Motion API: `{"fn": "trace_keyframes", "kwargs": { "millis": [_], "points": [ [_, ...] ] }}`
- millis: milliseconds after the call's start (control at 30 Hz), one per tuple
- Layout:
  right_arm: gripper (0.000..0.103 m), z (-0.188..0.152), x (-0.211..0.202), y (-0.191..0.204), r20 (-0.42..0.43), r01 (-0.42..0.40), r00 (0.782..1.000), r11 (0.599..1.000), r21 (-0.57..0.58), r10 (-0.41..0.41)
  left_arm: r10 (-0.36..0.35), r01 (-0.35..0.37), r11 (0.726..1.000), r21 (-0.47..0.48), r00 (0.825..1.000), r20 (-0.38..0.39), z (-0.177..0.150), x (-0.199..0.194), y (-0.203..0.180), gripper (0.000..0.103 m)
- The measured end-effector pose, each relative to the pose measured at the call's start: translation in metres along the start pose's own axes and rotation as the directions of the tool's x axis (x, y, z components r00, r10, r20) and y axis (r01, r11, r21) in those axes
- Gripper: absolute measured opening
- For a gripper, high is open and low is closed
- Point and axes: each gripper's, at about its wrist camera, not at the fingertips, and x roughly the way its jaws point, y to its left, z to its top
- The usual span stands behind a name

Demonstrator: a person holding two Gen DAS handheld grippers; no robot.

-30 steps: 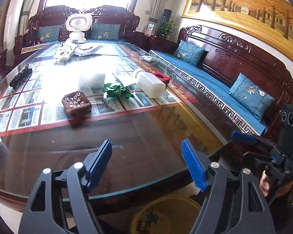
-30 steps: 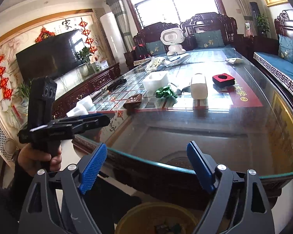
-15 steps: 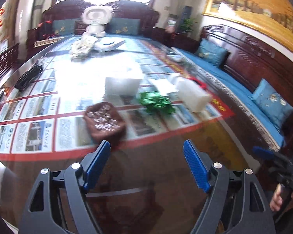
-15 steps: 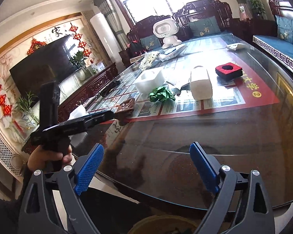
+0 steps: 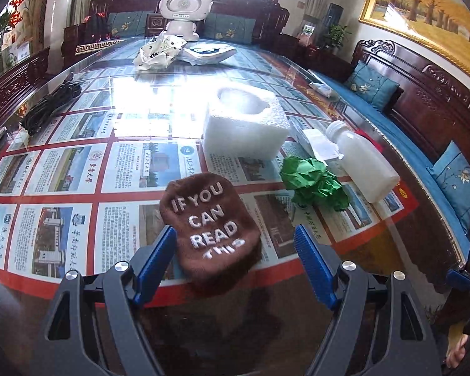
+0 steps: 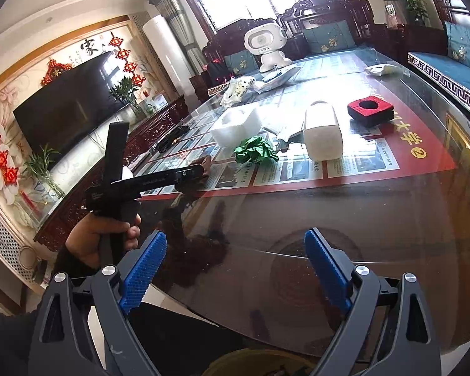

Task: Collect trash
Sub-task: 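Close left tool on the brown 'IF YOU CAN READ THIS' cloth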

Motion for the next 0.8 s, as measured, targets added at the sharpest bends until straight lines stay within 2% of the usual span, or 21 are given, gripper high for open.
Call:
{"fn": "trace_keyframes", "kwargs": {
  "millis": [67,133,233,400,467,500,600,667,700,733,767,800],
  "points": [
    [0.087,0.000,0.001,0.000,-0.002,-0.003,1.000,1.000,0.000,0.003,0.008,-0.008,1.000,-0.007,0.999,-0.043,0.004,0.008,0.001,0.077],
    [0.087,-0.001,0.005,-0.001,-0.008,-0.011,1.000,1.000,0.003,0.011,0.014,-0.014,1.000,0.007,0.999,-0.042,0.007,0.010,0.001,0.076],
    [0.087,-0.002,0.009,0.000,-0.017,-0.013,1.000,1.000,0.002,0.013,0.027,-0.027,1.000,0.007,0.998,-0.049,0.009,0.014,0.003,0.063],
    [0.087,0.000,0.014,-0.001,-0.023,-0.001,1.000,1.000,0.000,0.001,-0.019,0.018,0.999,-0.027,0.998,-0.053,0.010,0.014,0.012,0.021],
    [0.086,0.001,0.014,-0.001,-0.020,0.006,1.000,1.000,-0.001,-0.006,-0.031,0.029,0.999,-0.032,0.998,-0.054,0.010,0.014,0.014,0.015],
    [0.086,0.002,0.014,-0.002,-0.017,0.006,1.000,1.000,-0.003,-0.006,-0.034,0.032,0.999,-0.032,0.998,-0.053,0.010,0.014,0.014,0.008],
    [0.085,0.006,0.016,-0.001,-0.013,0.006,1.000,1.000,0.000,-0.006,-0.029,0.029,1.000,-0.006,0.999,-0.043,0.009,0.011,0.008,0.004],
    [0.085,0.007,0.017,0.000,-0.012,0.001,1.000,1.000,0.000,-0.001,-0.021,0.021,1.000,0.022,0.999,-0.036,0.008,0.010,0.003,0.005],
    [0.085,0.007,0.017,0.001,-0.011,-0.001,1.000,1.000,-0.003,0.001,-0.013,0.015,0.999,0.031,0.999,-0.037,0.008,0.010,0.002,0.008],
    [0.085,0.008,0.017,0.003,-0.011,-0.004,1.000,1.000,-0.007,0.004,0.004,-0.002,0.999,0.042,0.999,-0.040,0.008,0.010,0.000,0.017],
    [0.085,0.008,0.017,0.004,-0.010,-0.007,1.000,1.000,-0.012,0.007,0.025,-0.023,0.999,0.048,0.999,-0.036,0.009,0.010,0.000,0.046],
    [0.085,0.009,0.018,0.005,-0.010,-0.010,1.000,1.000,-0.015,0.010,0.041,-0.039,0.998,0.055,0.999,-0.032,0.010,0.010,0.000,0.066]
  ]
}}
